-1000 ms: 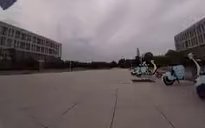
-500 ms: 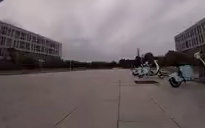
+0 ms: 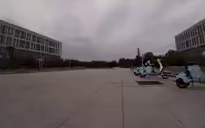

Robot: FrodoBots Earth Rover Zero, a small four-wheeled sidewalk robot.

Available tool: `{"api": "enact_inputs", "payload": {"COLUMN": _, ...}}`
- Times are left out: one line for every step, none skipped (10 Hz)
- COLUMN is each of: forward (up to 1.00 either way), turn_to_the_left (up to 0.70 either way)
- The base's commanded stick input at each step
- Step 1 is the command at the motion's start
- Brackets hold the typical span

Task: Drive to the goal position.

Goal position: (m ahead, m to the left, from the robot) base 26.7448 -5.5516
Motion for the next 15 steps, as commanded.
{"api": "enact_inputs", "payload": {"forward": 0.70, "turn_to_the_left": 0.00}}
{"api": "enact_inputs", "payload": {"forward": 0.70, "turn_to_the_left": 0.00}}
{"api": "enact_inputs", "payload": {"forward": 0.70, "turn_to_the_left": 0.00}}
{"api": "enact_inputs", "payload": {"forward": 0.70, "turn_to_the_left": 0.00}}
{"api": "enact_inputs", "payload": {"forward": 0.70, "turn_to_the_left": 0.00}}
{"api": "enact_inputs", "payload": {"forward": 0.70, "turn_to_the_left": 0.00}}
{"api": "enact_inputs", "payload": {"forward": 0.70, "turn_to_the_left": 0.00}}
{"api": "enact_inputs", "payload": {"forward": 0.70, "turn_to_the_left": 0.00}}
{"api": "enact_inputs", "payload": {"forward": 0.70, "turn_to_the_left": 0.00}}
{"api": "enact_inputs", "payload": {"forward": 0.70, "turn_to_the_left": 0.00}}
{"api": "enact_inputs", "payload": {"forward": 0.70, "turn_to_the_left": 0.00}}
{"api": "enact_inputs", "payload": {"forward": 0.70, "turn_to_the_left": 0.00}}
{"api": "enact_inputs", "payload": {"forward": 0.70, "turn_to_the_left": 0.00}}
{"api": "enact_inputs", "payload": {"forward": 0.70, "turn_to_the_left": 0.00}}
{"api": "enact_inputs", "payload": {"forward": 0.70, "turn_to_the_left": 0.00}}
